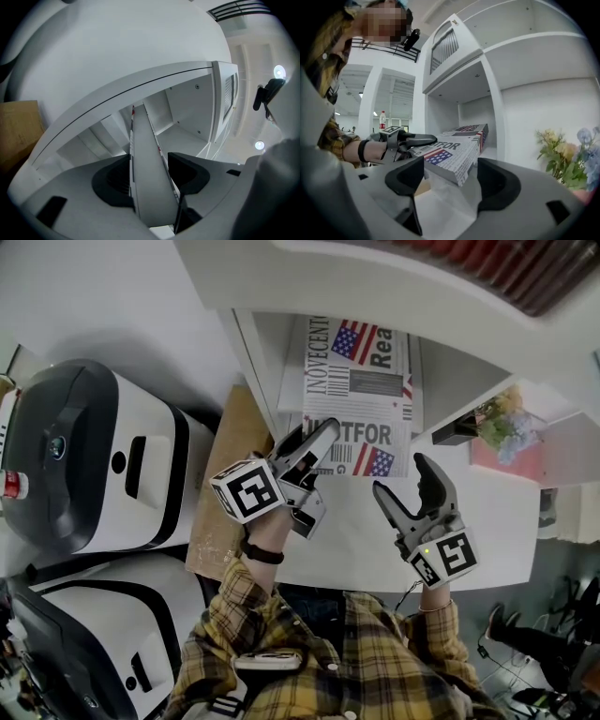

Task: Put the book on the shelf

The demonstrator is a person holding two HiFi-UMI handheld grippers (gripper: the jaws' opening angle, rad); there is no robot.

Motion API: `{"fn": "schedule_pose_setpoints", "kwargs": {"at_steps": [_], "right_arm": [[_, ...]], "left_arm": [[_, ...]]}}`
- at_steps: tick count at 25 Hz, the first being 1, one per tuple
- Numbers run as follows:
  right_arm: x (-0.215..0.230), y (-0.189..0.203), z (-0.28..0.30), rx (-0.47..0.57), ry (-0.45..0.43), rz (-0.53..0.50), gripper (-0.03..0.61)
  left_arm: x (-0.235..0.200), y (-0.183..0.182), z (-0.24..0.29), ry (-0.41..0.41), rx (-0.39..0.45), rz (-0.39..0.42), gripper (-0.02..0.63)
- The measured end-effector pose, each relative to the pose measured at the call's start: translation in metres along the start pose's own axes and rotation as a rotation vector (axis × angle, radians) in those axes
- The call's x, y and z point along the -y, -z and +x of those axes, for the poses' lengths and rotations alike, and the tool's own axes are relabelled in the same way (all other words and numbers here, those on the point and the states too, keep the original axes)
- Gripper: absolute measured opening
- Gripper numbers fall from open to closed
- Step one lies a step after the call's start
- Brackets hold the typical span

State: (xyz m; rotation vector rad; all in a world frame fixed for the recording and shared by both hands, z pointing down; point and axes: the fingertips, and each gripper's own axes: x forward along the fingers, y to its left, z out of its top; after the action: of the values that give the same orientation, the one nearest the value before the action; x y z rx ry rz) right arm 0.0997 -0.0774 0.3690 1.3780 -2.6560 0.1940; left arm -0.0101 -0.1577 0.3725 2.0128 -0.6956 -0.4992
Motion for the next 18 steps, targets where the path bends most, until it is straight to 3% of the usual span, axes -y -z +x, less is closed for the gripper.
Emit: {"fn": "schedule_pose_setpoints", "kwargs": {"at_steps": [9,18], "right_arm": [[-0.006,0.010,0.020,-0.031,0.029,-0.055,0.339],[-0.006,0.003,0.016,-0.022,0.094,-0.012,0.342]], "left_arm": [[0.001,-0.001,-0.002,0.003,-0.007,-0.011,0.230],[0.014,0.001,-0.014,0.013,0.022,0.005,0.244]]}}
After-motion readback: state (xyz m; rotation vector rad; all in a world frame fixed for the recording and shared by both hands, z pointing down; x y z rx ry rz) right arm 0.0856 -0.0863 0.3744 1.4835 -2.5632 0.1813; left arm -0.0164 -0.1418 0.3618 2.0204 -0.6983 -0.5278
